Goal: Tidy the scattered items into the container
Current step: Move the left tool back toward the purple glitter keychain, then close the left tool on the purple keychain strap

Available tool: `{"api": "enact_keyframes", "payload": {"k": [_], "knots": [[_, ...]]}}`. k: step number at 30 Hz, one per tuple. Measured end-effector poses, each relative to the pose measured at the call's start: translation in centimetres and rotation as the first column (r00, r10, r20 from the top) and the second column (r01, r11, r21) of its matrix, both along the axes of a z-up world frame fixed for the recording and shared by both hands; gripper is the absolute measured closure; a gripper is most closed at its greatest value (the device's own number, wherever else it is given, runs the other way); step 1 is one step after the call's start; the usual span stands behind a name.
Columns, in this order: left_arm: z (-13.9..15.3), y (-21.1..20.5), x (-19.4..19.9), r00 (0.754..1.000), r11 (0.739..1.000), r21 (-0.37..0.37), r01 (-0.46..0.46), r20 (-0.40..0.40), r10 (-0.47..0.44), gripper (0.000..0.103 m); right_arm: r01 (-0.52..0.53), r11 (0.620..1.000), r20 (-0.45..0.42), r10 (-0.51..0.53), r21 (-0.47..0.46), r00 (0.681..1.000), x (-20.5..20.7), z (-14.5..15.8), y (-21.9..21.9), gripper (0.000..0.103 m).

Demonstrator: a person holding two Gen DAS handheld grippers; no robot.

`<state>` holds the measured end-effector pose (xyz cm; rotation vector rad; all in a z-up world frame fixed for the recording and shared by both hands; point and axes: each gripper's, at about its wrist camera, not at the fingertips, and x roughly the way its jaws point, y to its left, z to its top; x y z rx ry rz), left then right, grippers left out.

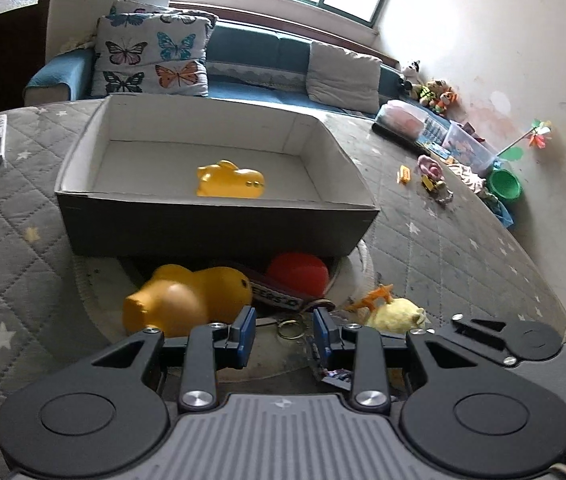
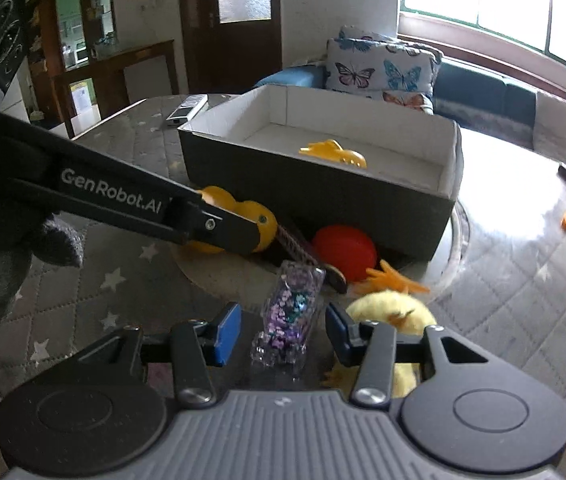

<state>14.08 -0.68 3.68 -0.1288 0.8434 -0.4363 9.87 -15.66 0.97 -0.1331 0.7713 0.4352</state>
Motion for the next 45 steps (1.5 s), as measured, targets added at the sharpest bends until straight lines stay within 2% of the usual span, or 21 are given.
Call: {"api": "enact_keyframes", "payload": {"k": [3, 7, 16, 34, 45], "knots": [[-0.2, -0.6, 0.2, 1.0, 1.0, 0.002, 0.01, -0.01, -0.01, 0.068, 0.014, 1.0, -0.019, -0.013, 0.014, 1.0, 0.1, -0.6, 0.0, 0.058], [-0.6, -1.3, 0.5, 0.999, 1.0, -0.004, 0.022, -0.024, -0.022, 0.068, 0.029, 0.999, -0.024, -0.029, 0.018, 0.999, -0.2, -1.2, -0.2, 0.071], [-1.4, -3.0, 1.1, 0.997, 0.999, 0.0, 0.054, -0.052, -0.054, 0.067, 0.011, 1.0, -0.007, -0.01, 0.01, 1.0, -0.9, -1.4, -0.2, 0.071], [-2.8, -4.4, 1.9, 0.987, 0.995, 0.021, 0.099, -0.128, -0.096, 0.066, -0.113, 0.993, -0.012, 0.113, -0.043, 0.994, -4.2, -1.0, 0.0, 0.072], [-3.0, -4.0, 2.3, 0.988, 0.999, 0.036, 0.025, -0.153, -0.019, 0.067, -0.138, 0.989, 0.004, 0.138, -0.06, 0.99, -4.5, -0.9, -0.1, 0.072]]}}
